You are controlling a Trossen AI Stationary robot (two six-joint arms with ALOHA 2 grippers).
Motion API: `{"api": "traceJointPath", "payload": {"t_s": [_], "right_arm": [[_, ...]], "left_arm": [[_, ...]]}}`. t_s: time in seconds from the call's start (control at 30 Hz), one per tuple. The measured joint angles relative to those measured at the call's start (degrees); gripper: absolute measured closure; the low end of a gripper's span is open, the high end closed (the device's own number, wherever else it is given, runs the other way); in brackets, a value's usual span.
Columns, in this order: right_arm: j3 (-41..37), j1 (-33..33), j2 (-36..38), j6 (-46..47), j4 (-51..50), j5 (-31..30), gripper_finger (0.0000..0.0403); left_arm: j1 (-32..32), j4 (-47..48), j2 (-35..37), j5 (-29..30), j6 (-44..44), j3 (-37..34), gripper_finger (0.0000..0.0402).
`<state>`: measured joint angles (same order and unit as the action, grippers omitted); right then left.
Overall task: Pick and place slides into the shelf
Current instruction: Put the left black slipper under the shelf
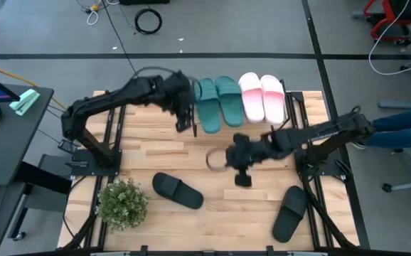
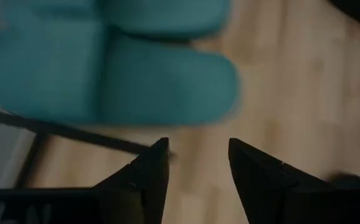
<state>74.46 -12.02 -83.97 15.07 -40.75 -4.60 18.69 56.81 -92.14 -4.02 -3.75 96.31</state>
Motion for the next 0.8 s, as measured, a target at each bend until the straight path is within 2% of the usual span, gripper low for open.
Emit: {"api": "traceJointPath", "payload": {"t_s": [0.2, 0.37, 0.43, 0.53, 0.6, 0.67, 0.8], "right_arm": [[0.0, -10.06, -1.93, 0.91, 0.0, -0.88, 0.0395], [0.0, -13.62, -2.72, 1.84, 0.05, 7.86, 0.0395], [0.0, -13.76, -2.68, 2.61, -0.05, 8.1, 0.0394], [0.0, -14.72, -2.71, 7.35, -0.51, 3.34, 0.039], [0.07, -15.71, -3.12, 5.03, -1.09, -1.09, 0.0381], [0.07, -16.01, -4.0, 2.49, -2.85, -1.71, 0.0368], [0.04, -15.7, -5.21, 3.22, -5.49, -2.71, 0.0332]], "left_arm": [[-9.79, 7.14, -0.24, -0.06, 8.05, 0.0, 0.023], [-14.8, 8.52, -1.67, 0.09, 17.91, -0.14, 0.023], [-16.64, 10.13, -2.36, 0.11, 25.79, -0.22, 0.023], [-20.57, 12.98, -3.16, 0.27, 32.95, -0.22, 0.023], [-23.64, 12.82, -4.39, 0.11, 35.85, -0.22, 0.023], [-26.74, 12.47, -5.98, 0.04, 38.64, -0.22, 0.023], [-32.5, 9.58, -10.15, 0.14, 40.88, -0.2, 0.023]]}}
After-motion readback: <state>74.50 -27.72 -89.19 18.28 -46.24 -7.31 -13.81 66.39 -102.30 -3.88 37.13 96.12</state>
